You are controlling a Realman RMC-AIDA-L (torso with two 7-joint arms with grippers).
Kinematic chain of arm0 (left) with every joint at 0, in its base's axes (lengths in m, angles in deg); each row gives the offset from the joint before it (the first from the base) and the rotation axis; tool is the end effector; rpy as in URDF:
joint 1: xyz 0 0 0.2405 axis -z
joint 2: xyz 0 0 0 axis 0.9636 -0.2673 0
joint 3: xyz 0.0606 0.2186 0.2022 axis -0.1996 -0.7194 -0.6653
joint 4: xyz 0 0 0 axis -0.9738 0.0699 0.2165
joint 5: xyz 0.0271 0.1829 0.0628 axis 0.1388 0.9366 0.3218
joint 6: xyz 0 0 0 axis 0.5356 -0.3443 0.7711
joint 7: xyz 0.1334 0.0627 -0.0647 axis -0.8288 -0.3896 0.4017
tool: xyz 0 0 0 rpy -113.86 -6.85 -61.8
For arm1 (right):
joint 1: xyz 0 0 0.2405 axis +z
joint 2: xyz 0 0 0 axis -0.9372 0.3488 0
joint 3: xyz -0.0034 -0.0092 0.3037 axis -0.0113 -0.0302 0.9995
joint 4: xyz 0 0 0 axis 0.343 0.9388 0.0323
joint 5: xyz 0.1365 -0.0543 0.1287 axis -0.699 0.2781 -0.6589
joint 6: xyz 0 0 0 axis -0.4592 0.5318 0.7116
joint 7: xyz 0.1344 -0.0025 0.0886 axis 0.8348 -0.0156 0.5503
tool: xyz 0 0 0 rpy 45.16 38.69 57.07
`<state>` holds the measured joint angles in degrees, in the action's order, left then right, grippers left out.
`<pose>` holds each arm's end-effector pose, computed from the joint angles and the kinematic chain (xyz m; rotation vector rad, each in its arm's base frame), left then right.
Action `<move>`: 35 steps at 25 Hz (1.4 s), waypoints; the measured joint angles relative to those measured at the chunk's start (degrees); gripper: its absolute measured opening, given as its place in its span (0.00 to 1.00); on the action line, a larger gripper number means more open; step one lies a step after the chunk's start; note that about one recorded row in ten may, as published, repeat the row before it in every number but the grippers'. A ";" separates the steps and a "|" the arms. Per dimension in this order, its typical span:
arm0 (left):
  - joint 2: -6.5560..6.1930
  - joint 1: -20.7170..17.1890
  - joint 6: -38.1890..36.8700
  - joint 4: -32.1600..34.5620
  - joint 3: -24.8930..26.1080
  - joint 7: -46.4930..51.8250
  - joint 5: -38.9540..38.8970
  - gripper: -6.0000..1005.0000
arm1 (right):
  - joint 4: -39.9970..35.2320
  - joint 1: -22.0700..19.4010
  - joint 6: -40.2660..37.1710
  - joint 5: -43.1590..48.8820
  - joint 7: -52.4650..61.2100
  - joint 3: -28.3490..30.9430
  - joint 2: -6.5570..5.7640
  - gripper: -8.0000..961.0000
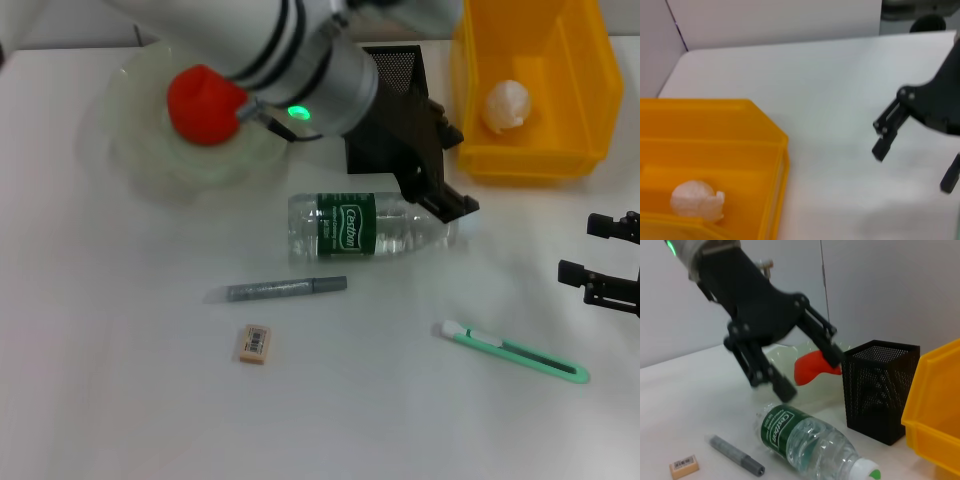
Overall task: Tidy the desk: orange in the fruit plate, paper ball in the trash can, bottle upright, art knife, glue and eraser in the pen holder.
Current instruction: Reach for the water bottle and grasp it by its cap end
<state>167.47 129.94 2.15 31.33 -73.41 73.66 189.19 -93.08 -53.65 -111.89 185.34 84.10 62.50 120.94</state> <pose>-0.0830 0.4131 -0.1218 -2.9930 0.0702 0.0910 0.3656 0.2738 0.0069 -2.4821 0.5938 0.5980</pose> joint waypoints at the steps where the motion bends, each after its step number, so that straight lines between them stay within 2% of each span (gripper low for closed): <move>1: 0.00 -0.02 1.37 -0.45 -1.58 0.00 -0.11 0.80 | 0.12 0.06 0.00 -0.02 0.13 0.02 0.00 0.81; 5: 0.00 -0.10 4.54 -1.53 -5.08 0.01 -0.75 0.80 | 0.36 0.13 -0.01 -0.11 0.28 0.08 -0.03 0.81; 9: -0.01 -1.26 10.32 -2.10 -10.76 -0.08 -1.49 0.80 | 0.49 -0.03 -0.01 -0.23 0.34 0.10 -0.05 0.81; 19: 0.00 -2.89 19.25 -3.83 -18.00 -0.46 -1.33 0.80 | 0.56 -0.11 -0.42 -0.32 0.42 0.12 -0.05 0.81; 24: 0.00 -3.07 20.63 -4.62 -20.06 -0.49 -1.13 0.80 | 0.54 -0.13 -0.51 -0.36 0.65 0.18 -0.02 0.81; 35: 0.00 -2.92 21.62 -6.33 -20.47 0.05 0.50 0.80 | 0.53 -0.04 -0.68 -0.37 1.05 0.18 0.00 0.81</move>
<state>167.47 127.02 23.77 25.00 -93.88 73.71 189.69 -92.54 -53.69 -112.57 184.97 85.14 62.68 120.94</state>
